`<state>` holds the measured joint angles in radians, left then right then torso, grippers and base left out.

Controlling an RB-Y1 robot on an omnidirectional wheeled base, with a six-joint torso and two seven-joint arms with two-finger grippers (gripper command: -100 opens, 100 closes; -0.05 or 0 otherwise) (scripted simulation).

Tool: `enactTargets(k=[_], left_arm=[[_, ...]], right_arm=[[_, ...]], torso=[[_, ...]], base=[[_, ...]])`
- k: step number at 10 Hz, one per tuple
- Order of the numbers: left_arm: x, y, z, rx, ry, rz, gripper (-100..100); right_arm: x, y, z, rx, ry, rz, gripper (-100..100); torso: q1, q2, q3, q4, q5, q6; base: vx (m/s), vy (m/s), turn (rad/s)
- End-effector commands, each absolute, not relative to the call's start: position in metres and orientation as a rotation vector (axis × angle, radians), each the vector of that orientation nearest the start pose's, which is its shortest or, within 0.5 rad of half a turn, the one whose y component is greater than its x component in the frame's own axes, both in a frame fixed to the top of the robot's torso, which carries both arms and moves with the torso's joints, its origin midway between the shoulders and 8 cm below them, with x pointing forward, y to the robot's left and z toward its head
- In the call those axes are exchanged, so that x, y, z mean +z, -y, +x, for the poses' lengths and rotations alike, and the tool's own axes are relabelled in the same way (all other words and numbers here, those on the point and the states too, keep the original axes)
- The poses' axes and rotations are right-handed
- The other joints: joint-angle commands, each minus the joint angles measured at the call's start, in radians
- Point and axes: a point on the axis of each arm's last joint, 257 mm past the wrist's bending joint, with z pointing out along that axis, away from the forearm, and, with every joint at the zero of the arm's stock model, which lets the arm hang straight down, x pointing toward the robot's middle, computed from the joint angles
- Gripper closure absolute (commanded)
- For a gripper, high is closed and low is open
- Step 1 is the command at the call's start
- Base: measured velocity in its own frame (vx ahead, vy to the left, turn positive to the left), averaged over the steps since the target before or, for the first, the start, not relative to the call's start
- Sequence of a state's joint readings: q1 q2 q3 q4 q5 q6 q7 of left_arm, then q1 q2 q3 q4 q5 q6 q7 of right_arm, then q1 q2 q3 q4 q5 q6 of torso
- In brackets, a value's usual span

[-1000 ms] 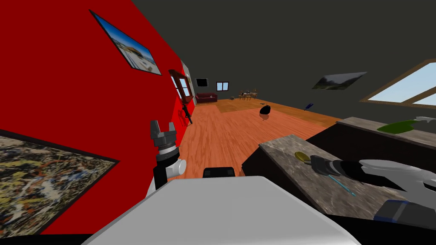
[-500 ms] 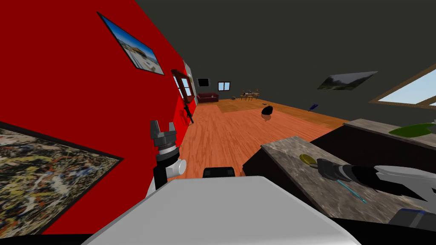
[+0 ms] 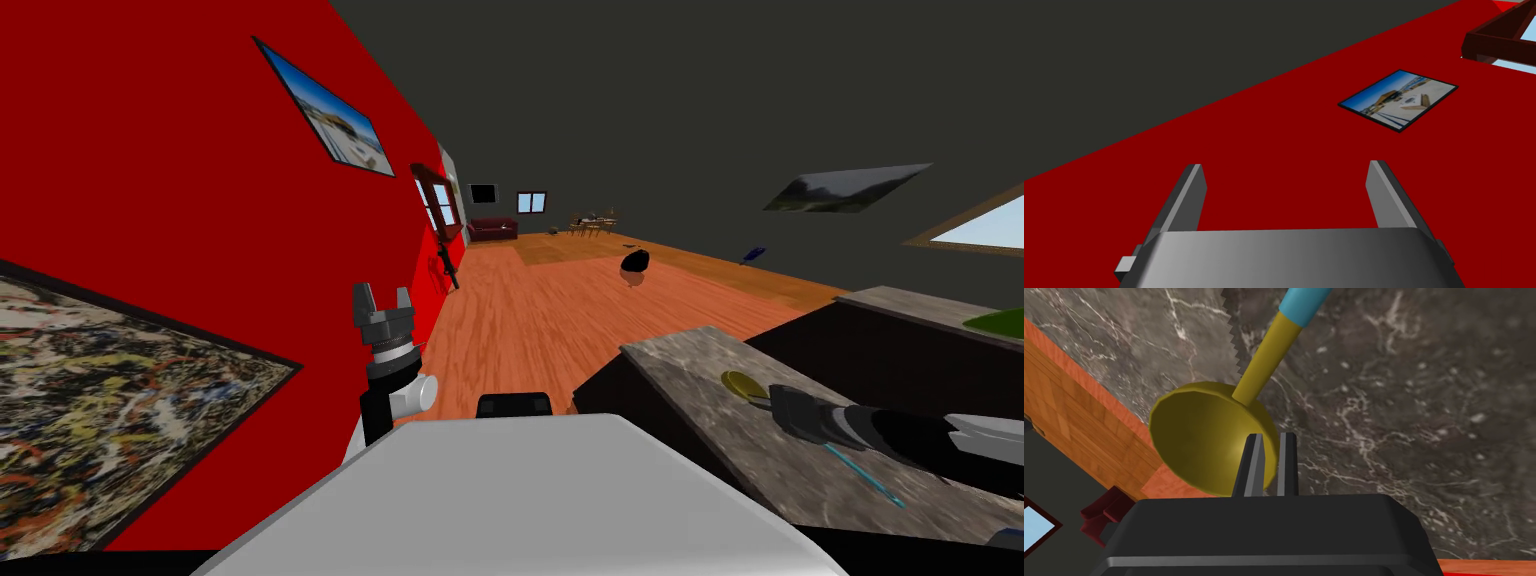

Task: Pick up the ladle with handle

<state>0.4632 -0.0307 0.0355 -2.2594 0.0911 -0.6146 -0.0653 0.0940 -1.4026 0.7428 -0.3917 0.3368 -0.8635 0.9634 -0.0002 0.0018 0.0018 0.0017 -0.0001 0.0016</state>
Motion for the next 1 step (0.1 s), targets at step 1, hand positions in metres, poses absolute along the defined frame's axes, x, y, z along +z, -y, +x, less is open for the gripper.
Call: enactTargets(k=[1], left_arm=[[0.0476, -0.2998, 0.3245, -1.295, -0.451, -0.608, 0]], right_arm=[[-0.3073, 0.7798, 0.1512, -0.548, -2.498, -1.256, 0]], torso=[[0.000, 0.000, 0.000, 0.000, 0.000, 0.000]], base=[[0.000, 0.000, 0.000]])
